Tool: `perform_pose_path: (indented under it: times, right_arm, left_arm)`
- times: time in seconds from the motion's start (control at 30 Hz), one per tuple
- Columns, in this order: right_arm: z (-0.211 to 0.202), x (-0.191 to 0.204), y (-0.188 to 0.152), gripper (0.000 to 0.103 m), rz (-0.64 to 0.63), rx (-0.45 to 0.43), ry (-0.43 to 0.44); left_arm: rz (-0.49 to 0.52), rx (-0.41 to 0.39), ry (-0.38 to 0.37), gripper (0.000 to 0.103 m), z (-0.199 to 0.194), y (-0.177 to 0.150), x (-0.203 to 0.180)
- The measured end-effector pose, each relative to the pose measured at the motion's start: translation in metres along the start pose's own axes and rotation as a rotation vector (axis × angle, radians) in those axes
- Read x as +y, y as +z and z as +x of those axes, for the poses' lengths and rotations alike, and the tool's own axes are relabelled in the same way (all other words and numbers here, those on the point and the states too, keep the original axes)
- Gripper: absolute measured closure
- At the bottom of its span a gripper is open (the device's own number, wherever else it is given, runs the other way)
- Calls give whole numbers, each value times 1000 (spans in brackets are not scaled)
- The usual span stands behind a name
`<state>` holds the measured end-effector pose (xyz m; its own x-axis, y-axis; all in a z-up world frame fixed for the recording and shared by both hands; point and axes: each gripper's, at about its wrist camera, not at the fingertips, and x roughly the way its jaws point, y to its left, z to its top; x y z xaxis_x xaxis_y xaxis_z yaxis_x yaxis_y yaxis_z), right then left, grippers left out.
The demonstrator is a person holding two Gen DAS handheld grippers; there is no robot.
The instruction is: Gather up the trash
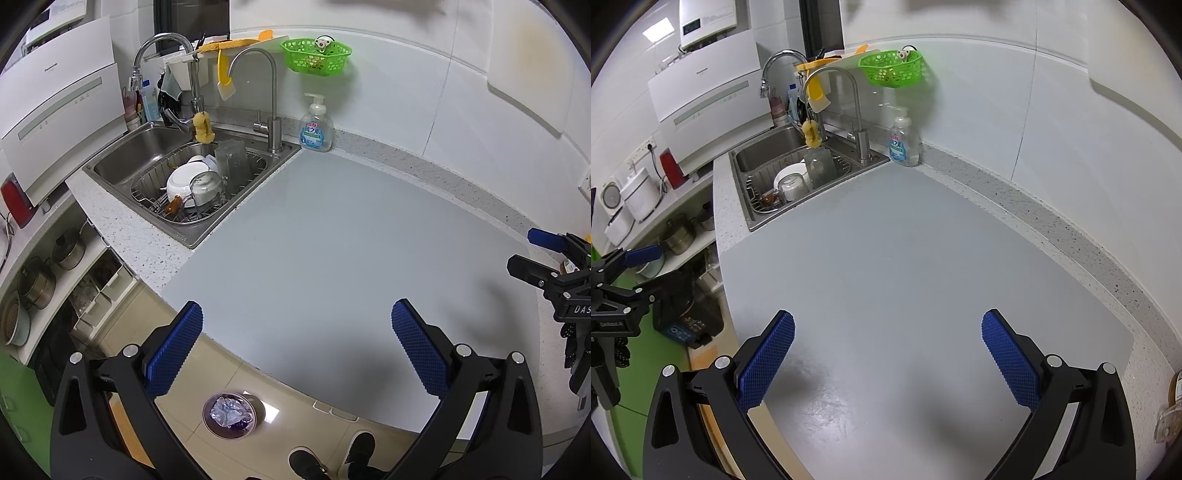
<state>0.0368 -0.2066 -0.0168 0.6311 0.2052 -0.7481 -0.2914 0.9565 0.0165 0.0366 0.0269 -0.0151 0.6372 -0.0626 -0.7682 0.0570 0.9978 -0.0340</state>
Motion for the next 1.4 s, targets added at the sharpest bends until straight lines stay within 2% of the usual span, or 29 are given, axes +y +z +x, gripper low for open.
perform_pose_path:
  times: [0.83,1.0,1.2,1.4]
  right_arm:
    - [3,0,-2,6,-3,2,8]
    - [2,0,-3,6,-3,4,9]
    - [0,0,-4,6,-4,0,8]
    - [0,-2,-2,6,-5,-3,9]
  left_arm:
    - [-50,11,-35,3,4,5,0]
    - [-47,34,5,3,8,6,-1]
    - [-75,54,-55,3,11,7,-1]
    - [-41,34,2,3,8,6,-7]
